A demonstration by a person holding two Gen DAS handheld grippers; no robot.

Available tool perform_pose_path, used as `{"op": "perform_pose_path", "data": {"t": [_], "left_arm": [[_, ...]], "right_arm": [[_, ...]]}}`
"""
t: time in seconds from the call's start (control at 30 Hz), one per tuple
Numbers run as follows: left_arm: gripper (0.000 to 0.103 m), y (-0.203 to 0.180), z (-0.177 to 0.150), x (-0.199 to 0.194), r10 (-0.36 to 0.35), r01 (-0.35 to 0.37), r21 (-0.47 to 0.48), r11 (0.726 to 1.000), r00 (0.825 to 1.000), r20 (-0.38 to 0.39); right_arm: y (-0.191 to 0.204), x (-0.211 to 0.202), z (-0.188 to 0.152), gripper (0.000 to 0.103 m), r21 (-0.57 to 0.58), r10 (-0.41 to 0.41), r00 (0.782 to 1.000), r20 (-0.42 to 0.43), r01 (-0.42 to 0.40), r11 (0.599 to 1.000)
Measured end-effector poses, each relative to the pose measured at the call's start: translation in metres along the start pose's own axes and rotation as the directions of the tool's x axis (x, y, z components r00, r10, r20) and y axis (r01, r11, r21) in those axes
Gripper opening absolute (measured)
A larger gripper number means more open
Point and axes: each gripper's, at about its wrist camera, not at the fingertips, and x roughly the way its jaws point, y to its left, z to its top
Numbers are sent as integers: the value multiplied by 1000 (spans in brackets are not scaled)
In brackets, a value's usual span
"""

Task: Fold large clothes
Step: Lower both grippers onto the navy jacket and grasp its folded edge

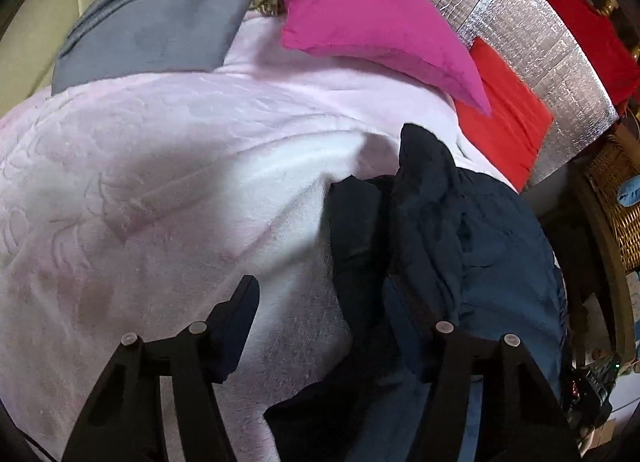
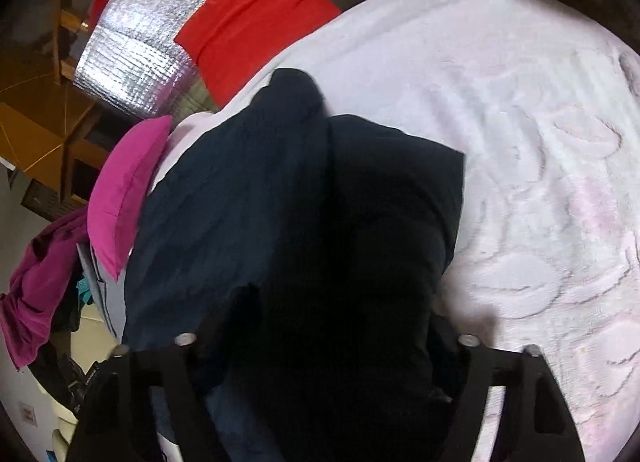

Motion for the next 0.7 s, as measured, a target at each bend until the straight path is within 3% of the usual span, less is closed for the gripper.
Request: {"op": "perform_pose_path", "data": {"t": [0.03,0.07,0.1,0.13,0.17,0.23,0.33,0.43,0.53,0.57,0.63,0.7], "left_arm": [[61,-2,0,2,-10,10,-1,1000,1000,-7],[43,-3,0,3,-31,31,-1,1000,999,-6],[32,-5,1,4,-81,81,-3,997,997,-8],[11,-6,2,6,-119,119,-8,993,993,-16],[3,-9,2,6,-141,141,-11,990,990,-17],[0,-23,1,-4,-122,121,42,992,992,24],[0,-40,0,-23,-146,135,112,984,985,93],[0,-44,-5,-10,-35,25,144,989,997,62],[5,-27,-4,5,-5,7,52,999,999,-36],[7,-22,-2,2,-22,23,23,999,999,-41],[7,-18,-1,-11,-26,26,11,1000,999,-19],[11,-24,-3,-31,-23,22,43,999,1000,17]], "right_arm": [[6,0,-1,60,-24,-21,1000,6,21,999],[9,-2,-3,57,-44,-33,999,15,34,998],[15,-4,-4,50,-70,-54,998,25,55,996],[19,-6,-5,45,-82,-66,997,29,68,994],[24,-8,-7,42,-92,-75,997,34,78,993],[33,-15,-6,32,-116,-98,993,60,104,988],[35,-38,-13,31,-138,-69,990,120,85,987],[24,-31,-22,33,-124,-90,989,115,104,987],[7,-24,-26,44,-68,-94,991,90,100,993],[5,-28,-25,47,-50,-91,992,87,96,994],[3,-42,-25,65,-14,-86,992,89,87,996],[7,-67,-31,76,-22,-86,986,144,90,996]]}}
